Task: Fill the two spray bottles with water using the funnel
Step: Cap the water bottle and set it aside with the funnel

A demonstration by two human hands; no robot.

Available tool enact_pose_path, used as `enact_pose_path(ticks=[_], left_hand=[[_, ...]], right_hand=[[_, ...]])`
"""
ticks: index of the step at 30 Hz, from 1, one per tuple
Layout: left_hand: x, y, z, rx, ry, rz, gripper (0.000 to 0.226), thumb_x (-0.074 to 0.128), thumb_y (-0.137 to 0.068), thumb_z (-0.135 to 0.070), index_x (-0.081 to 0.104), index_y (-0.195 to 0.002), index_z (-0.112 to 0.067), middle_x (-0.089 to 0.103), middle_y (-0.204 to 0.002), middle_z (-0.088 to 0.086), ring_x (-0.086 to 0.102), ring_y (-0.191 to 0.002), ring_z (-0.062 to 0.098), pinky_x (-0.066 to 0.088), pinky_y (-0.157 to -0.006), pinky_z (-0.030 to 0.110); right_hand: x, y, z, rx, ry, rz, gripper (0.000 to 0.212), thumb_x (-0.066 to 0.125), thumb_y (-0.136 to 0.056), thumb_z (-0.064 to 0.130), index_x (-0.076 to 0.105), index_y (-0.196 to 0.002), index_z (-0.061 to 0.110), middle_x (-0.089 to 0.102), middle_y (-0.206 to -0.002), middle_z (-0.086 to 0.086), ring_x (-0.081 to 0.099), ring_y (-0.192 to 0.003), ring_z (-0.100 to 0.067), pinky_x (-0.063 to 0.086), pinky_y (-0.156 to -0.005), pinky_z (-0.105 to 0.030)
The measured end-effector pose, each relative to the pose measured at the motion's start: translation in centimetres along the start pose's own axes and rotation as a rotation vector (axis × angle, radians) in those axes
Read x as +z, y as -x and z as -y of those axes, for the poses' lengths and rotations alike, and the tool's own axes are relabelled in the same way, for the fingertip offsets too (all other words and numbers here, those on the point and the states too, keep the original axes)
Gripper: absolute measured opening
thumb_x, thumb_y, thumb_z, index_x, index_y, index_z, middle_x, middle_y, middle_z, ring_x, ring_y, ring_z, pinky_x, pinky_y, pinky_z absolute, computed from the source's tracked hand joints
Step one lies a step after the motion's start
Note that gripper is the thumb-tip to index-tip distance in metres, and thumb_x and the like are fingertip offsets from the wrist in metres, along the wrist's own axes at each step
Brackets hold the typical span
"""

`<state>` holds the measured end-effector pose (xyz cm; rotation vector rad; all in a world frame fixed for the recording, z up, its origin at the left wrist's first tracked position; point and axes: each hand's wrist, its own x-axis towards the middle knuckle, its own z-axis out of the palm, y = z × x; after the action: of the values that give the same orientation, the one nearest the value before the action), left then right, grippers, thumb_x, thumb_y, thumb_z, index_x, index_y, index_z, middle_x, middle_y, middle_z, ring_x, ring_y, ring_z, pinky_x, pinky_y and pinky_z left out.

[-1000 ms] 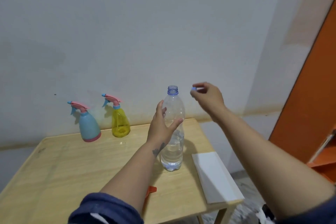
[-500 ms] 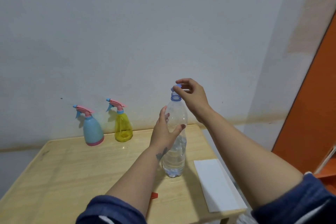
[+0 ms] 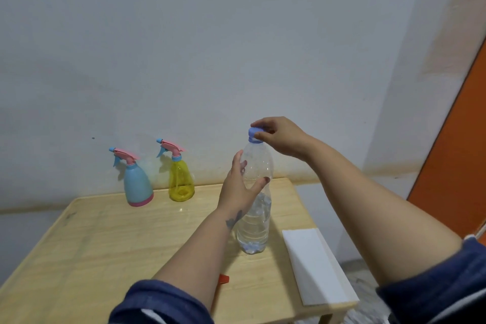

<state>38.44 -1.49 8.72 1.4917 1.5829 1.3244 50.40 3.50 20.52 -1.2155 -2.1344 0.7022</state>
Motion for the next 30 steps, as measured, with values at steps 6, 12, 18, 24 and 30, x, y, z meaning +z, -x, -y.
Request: enact_pose_path(ticks=[6,12,18,24,30], left_hand=[[0.2,0.1,-0.2,-0.004,0.004,-0.008,0.093,0.073,-0.082,-0.035,0.011,-0.151,-0.033,0.035,-0.153,-0.001,0.033,-0.141,0.012,0.031,-0.104,0.025],[0.0,0.0,0.0,-0.016,0.020,-0.012,0.091,0.074,-0.082,-0.033,0.014,-0.150,-0.033,0.036,-0.152,0.000,0.035,-0.140,0.012,0.032,-0.102,0.022],[0.3,0.1,-0.2,-0.012,0.002,-0.020,0.093,0.075,-0.080,-0.036,0.014,-0.150,-0.034,0.038,-0.151,-0.003,0.036,-0.139,0.011,0.030,-0.099,0.021],[-0.1,0.0,0.2,-0.012,0.025,-0.035,0.091,0.076,-0.079,-0.035,0.017,-0.149,-0.034,0.040,-0.150,-0.001,0.038,-0.138,0.011,0.032,-0.099,0.021],[0.5,-0.1,0.1,0.000,0.007,-0.056,0.093,0.077,-0.077,-0.039,0.018,-0.149,-0.034,0.042,-0.149,-0.003,0.040,-0.137,0.012,0.033,-0.097,0.021]], right_hand=[[2.6,0.3,-0.8,0.116,-0.204,-0.252,0.048,0.074,-0.077,0.046,0.045,-0.097,0.014,0.052,-0.086,0.003,0.049,-0.072,-0.013,0.038,-0.061,-0.024],[3.7,0.6,-1.2,0.091,-0.477,-0.090,0.040,0.055,-0.095,0.033,0.052,-0.132,0.018,0.059,-0.120,0.003,0.055,-0.118,-0.016,0.039,-0.089,-0.024],[4.9,0.3,-1.1,0.128,-0.463,-0.334,0.032,0.071,-0.081,0.032,0.042,-0.085,0.020,0.060,-0.097,-0.002,0.053,-0.076,-0.014,0.041,-0.062,-0.022],[4.4,0.3,-1.6,0.081,-0.502,-0.156,0.033,0.061,-0.091,0.037,0.053,-0.120,0.024,0.066,-0.113,-0.002,0.060,-0.108,-0.014,0.041,-0.079,-0.021],[5.2,0.0,-1.6,0.088,-0.426,-0.382,0.031,0.073,-0.081,0.036,0.059,-0.101,0.017,0.065,-0.097,0.006,0.061,-0.087,-0.007,0.044,-0.067,-0.016]])
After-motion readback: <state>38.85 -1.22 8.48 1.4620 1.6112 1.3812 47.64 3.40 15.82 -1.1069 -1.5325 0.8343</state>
